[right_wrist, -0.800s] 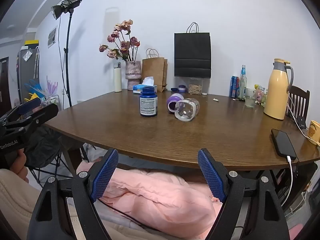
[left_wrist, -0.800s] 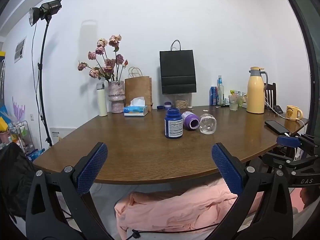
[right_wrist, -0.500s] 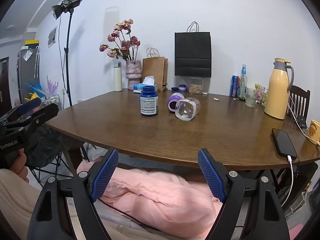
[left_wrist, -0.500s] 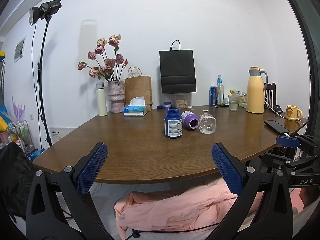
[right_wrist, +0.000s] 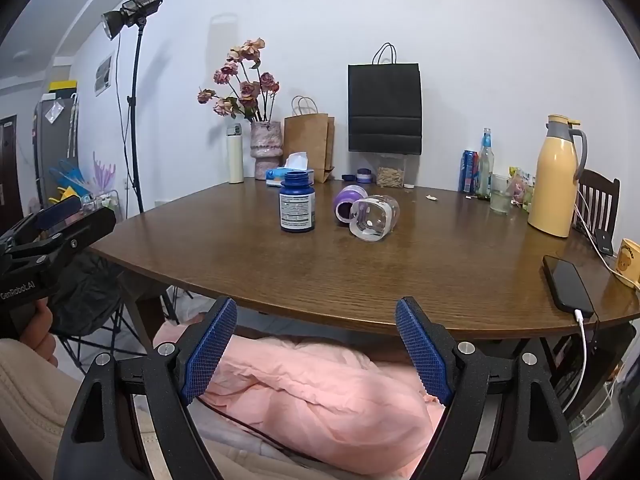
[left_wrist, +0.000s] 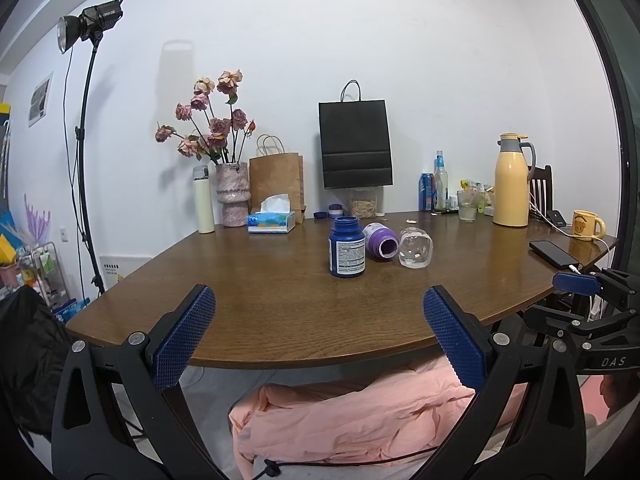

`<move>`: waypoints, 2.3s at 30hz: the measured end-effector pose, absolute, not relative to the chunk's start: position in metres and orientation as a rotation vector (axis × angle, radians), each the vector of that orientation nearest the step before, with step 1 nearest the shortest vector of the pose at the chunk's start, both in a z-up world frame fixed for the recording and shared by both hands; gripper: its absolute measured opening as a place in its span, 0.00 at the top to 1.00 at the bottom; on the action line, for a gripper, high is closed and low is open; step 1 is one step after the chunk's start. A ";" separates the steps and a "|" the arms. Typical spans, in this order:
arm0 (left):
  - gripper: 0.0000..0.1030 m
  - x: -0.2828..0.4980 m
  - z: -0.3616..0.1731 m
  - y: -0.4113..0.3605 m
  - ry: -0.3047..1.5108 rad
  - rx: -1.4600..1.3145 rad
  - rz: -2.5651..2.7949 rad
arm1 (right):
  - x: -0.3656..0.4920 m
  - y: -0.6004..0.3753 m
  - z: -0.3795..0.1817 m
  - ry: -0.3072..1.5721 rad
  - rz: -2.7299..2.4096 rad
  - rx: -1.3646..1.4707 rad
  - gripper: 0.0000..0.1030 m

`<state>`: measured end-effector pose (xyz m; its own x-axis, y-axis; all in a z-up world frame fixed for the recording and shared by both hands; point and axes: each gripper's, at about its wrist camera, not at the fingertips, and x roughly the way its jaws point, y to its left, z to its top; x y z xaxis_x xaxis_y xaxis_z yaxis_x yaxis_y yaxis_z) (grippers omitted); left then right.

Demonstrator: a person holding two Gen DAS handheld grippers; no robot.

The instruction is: Flip cup upright

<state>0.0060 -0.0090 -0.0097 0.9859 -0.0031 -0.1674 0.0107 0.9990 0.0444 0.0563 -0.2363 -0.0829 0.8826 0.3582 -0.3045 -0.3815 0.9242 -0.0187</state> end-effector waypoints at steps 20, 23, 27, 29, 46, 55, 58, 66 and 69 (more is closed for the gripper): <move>0.00 0.005 -0.009 -0.008 0.169 0.046 -0.006 | 0.058 -0.233 -0.084 0.305 0.386 -0.080 0.16; 0.00 0.005 -0.009 -0.008 0.168 0.047 -0.007 | 0.058 -0.233 -0.084 0.305 0.387 -0.080 0.16; 0.00 0.006 -0.009 -0.009 0.168 0.047 -0.007 | 0.058 -0.233 -0.084 0.306 0.386 -0.079 0.16; 0.00 0.005 -0.009 -0.008 0.168 0.047 -0.007 | 0.058 -0.233 -0.083 0.307 0.386 -0.079 0.16; 0.00 0.005 -0.011 -0.008 0.168 0.047 -0.007 | 0.063 -0.232 -0.088 0.317 0.395 -0.083 0.16; 0.00 0.026 0.006 -0.006 0.102 0.109 -0.015 | 0.076 -0.231 -0.085 0.311 0.393 -0.067 0.16; 0.00 0.060 0.017 -0.003 0.098 0.074 -0.014 | 0.099 -0.233 -0.075 0.302 0.371 -0.039 0.16; 0.00 0.154 0.037 0.005 0.200 -0.018 -0.128 | 0.215 -0.223 -0.032 0.421 0.480 0.073 0.17; 0.00 0.189 0.040 0.005 0.271 -0.014 -0.156 | 0.263 -0.204 -0.020 0.450 0.472 0.041 0.30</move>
